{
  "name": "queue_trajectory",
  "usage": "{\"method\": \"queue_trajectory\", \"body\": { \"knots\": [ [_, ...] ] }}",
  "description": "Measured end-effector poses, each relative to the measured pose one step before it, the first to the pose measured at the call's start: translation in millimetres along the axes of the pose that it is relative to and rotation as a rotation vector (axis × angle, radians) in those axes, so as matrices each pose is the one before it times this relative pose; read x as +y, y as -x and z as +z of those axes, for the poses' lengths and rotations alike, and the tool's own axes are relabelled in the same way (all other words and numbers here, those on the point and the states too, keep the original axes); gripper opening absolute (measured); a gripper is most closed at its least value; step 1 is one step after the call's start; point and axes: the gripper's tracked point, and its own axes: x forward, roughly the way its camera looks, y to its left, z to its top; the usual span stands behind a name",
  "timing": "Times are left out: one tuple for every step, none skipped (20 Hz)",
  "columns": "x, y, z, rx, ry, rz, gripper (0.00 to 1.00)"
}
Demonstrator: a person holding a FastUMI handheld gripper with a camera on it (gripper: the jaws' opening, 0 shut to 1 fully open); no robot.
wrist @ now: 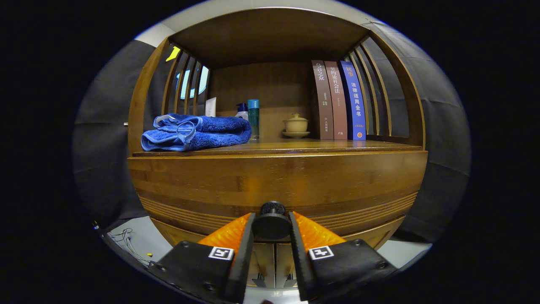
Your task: Pull open the drawer, take out the items inside it, and place them on the countertop above the cabinet.
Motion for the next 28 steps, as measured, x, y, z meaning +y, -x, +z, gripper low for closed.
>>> {"method": "queue_trajectory", "body": {
  "knots": [
    [-0.63, -1.04, -0.09, 0.00248, 0.01916, -0.00497, 0.46],
    [-0.17, -0.55, -2.72, 0.00566, 0.0074, -0.00673, 0.43],
    [1.58, 4.79, -0.22, 0.00653, 0.0084, 0.00157, 0.39],
    [0.48, 3.54, 0.35, 0.00219, 0.00011, 0.00454, 0.39],
    [1.14, 7.04, -1.67, 0.00359, -0.01132, 0.0087, 0.39],
    [0.16, 9.68, -1.21, -0.00157, -0.01383, 0.00539, 0.39],
    [-0.89, 9.89, -1.22, -0.00497, -0.00515, -0.00006, 0.39],
    [-0.32, 11.6, -1.27, -0.00536, 0.00073, -0.00294, 0.39],
    [-0.43, 11.54, -1.07, -0.00352, 0.00471, -0.00184, 0.39],
    [1.53, 10.81, -2.45, -0.00087, 0.00636, 0.00104, 0.39],
    [0.62, 10.66, -1.58, 0.00075, -0.00104, 0.00112, 0.39],
    [0.33, 11.07, -0.27, -0.00088, -0.00614, 0.00084, 0.39],
    [-0.26, 11.23, -1.08, -0.00191, -0.00648, -0.00128, 0.39],
    [-0.53, 10.8, -1.39, -0.00245, 0.00045, -0.0025, 0.39],
    [-0.7, 9.81, -1.88, 0.00361, 0.0057, -0.0042, 0.39],
    [-0.22, 9.66, -1.07, -0.00118, 0.00681, -0.00275, 0.39],
    [-1.07, 7.58, -1.86, 0.00381, -0.00097, -0.00114, 0.39],
    [0.38, 7.59, -1.73, 0.00013, -0.01128, -0.00297, 0.39],
    [0.56, 5.67, -5.24, 0.00748, -0.00587, -0.00182, 0.39],
    [0.19, 6.25, -2.84, 0.00287, 0.00276, -0.00169, 0.39],
    [0.69, 5.41, 2.0, -0.01628, -0.00575, -0.00079, 0.39],
    [-0.33, 0.52, -4.03, 0.01208, -0.00032, 0.00006, 0.39],
    [-0.33, 3.06, 1.78, -0.01022, -0.00205, -0.00177, 0.39],
    [-0.65, -0.65, -1.96, 0.00946, -0.00018, 0.00012, 0.39],
    [1.16, 0.41, 0.68, -0.00363, 0.00134, 0.0015, 0.39],
    [0.04, -0.43, -0.91, 0.00654, -0.00144, 0.00016, 0.39],
    [-0.18, 0.04, 0.14, 0.0033, -0.00278, -0.00256, 0.39],
    [0.14, -1.27, -0.77, 0.01031, -0.00115, -0.00268, 0.4]
  ]
}}
